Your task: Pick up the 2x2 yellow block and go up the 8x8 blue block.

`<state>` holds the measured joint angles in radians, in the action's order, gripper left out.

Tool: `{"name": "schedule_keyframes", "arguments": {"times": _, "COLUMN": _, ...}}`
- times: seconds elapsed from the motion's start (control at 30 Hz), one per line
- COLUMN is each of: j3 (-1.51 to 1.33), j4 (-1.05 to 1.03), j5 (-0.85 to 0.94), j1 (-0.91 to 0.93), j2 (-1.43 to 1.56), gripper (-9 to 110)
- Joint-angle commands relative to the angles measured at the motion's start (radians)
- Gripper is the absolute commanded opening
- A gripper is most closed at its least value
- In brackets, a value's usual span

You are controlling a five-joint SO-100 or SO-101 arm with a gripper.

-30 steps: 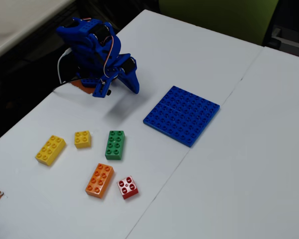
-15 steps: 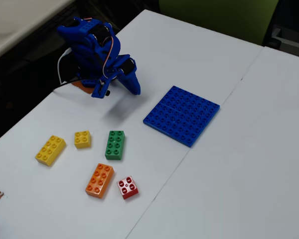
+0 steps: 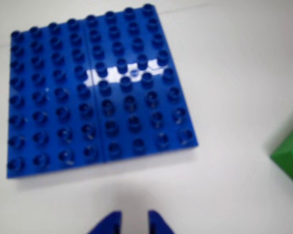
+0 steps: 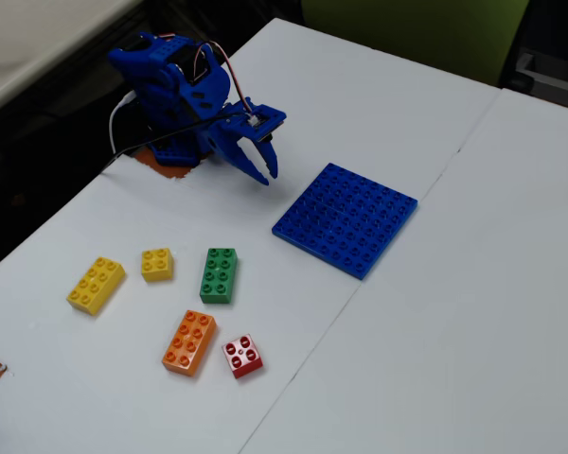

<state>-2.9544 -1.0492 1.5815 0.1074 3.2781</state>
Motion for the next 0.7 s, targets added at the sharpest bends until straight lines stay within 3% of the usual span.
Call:
{"name": "schedule_keyframes", "arguments": {"times": 0.0, "j3": 0.072, "j4": -0.043, "j5": 0.137, "j1": 0.032, "j2": 0.044, "gripper": 12}}
{"name": "schedule_keyframes", "arguments": {"times": 0.2, "j3": 0.124, "j4": -0.097, "j5": 0.235, "j1": 0.135, "j2": 0.023, "gripper": 18}}
{"name": "schedule_keyframes", "arguments": {"times": 0.33, "j3": 0.311, "j4": -0.138, "j5": 0.503, "j1": 0.252, "j2": -0.287, "gripper": 21}}
{"name": "schedule_keyframes", "arguments": {"times": 0.53, "j3": 0.841, "j4": -0.328, "j5": 0.953, "j1": 0.489, "j2": -0.879, "gripper": 24}}
{"name": "schedule_keyframes", "arguments": {"times": 0.67, "j3": 1.006, "j4": -0.310, "j5": 1.224, "j1": 0.606, "j2": -1.127, "gripper": 25}}
